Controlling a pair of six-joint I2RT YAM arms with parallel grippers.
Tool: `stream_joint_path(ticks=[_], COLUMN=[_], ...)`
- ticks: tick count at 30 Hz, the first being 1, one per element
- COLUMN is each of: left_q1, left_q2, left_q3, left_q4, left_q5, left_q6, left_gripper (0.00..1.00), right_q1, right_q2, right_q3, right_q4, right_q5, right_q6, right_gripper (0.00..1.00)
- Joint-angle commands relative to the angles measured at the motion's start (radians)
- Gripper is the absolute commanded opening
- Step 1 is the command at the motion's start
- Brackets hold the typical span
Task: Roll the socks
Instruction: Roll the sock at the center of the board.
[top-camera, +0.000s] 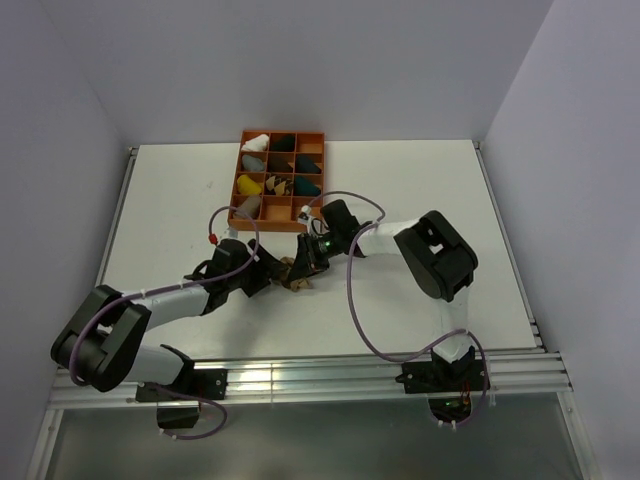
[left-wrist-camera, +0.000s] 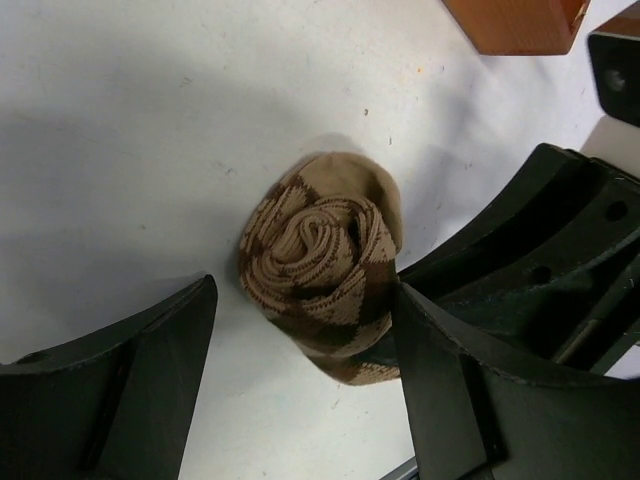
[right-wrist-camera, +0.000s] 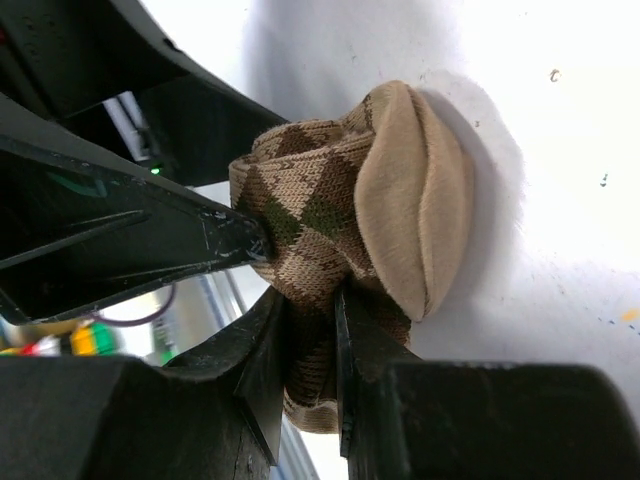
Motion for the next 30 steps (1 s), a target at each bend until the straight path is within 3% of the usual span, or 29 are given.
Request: stream_joint_path(ticks=[1,21,30], left_q1=[0.001,-0.034,-0.066], left_q2=[0.025,-0.021,0.06], left_q3=[-0.014,-0.087,-0.103], left_q4=[0.101,0.166,0.229], left_q5=[0.012,-0.045,-0.045], left_q6=[-0.027,-0.006,0.0], left_gripper=[0.75,0.81,0.82], right_q1=[0.006,-0.041,-0.04], right_q2=[0.07,0.138,0.144], right_q3=[-0.028,-0.148,-0.191], right_q4=[-0.053,0.245,0.339], right_q5=[-0.023,-0.042,-0.035], right_q6=[0.043,0.33,0.424], right_gripper=[0.0,0.0,0.0])
